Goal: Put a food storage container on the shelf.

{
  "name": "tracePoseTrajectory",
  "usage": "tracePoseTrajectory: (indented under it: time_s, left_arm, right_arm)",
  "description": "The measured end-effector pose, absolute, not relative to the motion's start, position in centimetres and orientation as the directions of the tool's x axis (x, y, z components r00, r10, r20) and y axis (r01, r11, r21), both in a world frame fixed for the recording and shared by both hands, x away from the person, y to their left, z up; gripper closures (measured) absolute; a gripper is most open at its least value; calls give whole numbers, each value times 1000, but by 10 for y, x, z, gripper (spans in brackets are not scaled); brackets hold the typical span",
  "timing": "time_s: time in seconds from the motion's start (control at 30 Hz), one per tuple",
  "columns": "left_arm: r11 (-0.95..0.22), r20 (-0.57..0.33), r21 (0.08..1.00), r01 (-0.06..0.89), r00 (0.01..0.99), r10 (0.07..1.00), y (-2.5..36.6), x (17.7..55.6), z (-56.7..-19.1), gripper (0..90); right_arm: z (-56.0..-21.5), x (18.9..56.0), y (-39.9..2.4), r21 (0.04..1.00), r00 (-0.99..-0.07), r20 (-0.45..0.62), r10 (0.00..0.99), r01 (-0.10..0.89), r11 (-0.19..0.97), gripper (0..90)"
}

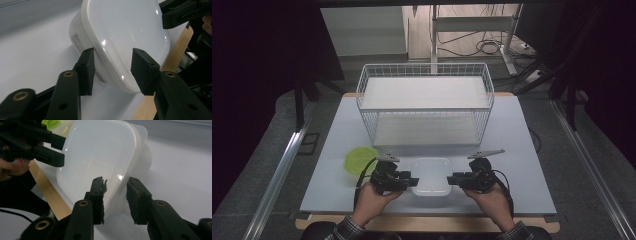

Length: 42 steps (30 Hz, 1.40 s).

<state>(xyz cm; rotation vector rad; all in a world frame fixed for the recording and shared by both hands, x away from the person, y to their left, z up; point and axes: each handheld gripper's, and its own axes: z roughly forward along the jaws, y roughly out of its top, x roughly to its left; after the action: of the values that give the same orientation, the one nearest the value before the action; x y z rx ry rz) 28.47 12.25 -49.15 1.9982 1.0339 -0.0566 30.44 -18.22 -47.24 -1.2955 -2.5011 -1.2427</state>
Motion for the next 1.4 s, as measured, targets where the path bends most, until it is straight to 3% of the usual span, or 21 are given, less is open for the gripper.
tracePoseTrajectory:
  time_s: [0.3,0.47,0.9,1.4]
  left_arm:
    - [-212,-422,683,699,614,667,125,275,-494,671]
    - [-146,-434,701,698,580,690,129,275,-496,753]
    - [-100,-455,708,699,560,692,131,276,-499,781]
    - [-89,-410,748,658,563,717,127,281,-490,789]
  right_arm:
    - [-477,298,-191,599,-574,500,648,770,220,745]
    - [-477,296,-190,635,-593,473,651,742,214,806]
    - [-479,299,-184,676,-598,426,679,709,201,788]
    - [-474,302,-179,751,-597,345,724,639,168,786]
